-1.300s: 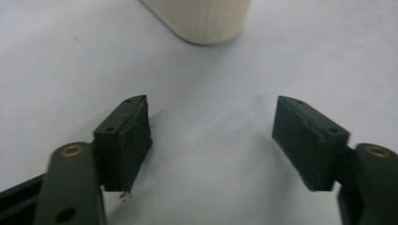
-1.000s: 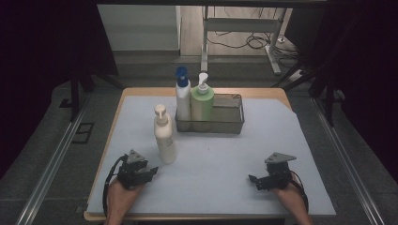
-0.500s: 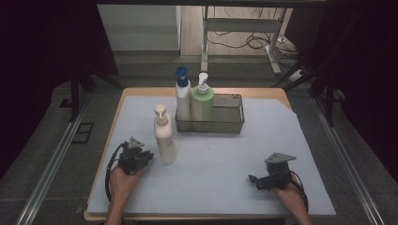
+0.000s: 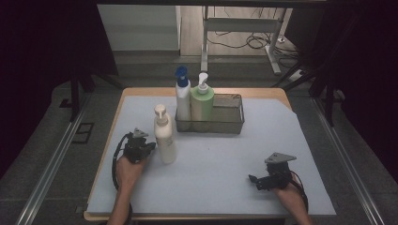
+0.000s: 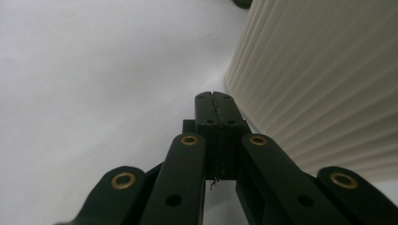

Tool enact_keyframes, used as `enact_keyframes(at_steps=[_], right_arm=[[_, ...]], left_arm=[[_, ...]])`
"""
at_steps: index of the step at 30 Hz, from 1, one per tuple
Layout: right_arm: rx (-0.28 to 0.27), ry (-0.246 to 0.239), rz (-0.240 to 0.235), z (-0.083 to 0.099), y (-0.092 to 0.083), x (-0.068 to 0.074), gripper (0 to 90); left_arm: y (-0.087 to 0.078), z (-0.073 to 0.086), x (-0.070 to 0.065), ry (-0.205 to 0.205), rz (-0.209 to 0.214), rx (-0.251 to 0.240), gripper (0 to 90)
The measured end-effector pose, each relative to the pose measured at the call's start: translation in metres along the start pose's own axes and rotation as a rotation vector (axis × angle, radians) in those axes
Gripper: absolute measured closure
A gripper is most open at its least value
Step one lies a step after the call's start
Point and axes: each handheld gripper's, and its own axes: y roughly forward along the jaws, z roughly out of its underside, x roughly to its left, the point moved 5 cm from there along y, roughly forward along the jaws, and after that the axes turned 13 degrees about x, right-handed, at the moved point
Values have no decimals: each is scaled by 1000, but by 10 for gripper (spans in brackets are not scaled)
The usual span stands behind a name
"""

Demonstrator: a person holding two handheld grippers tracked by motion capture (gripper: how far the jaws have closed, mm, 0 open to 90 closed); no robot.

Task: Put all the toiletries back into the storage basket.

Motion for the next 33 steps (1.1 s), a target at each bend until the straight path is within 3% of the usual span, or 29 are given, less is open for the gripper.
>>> enact_keyframes(at_steps=[3,4,5,11,33], right_arm=[[0,0,0,0,0,0,0],[0,0,0,0,0,0,0],[0,0,0,0,0,0,0],[3,0,0,0,0,0,0],[6,0,1,0,0,0,0]], left_arm=[[2,-2,-5,11,30,-9,896],[3,-2,-7,10,18,-12,896],[3,-2,-8,7,10,-18,897],[4,4,-9,-18,55,-32,897],[13,3,-48,69,103,-4,896]])
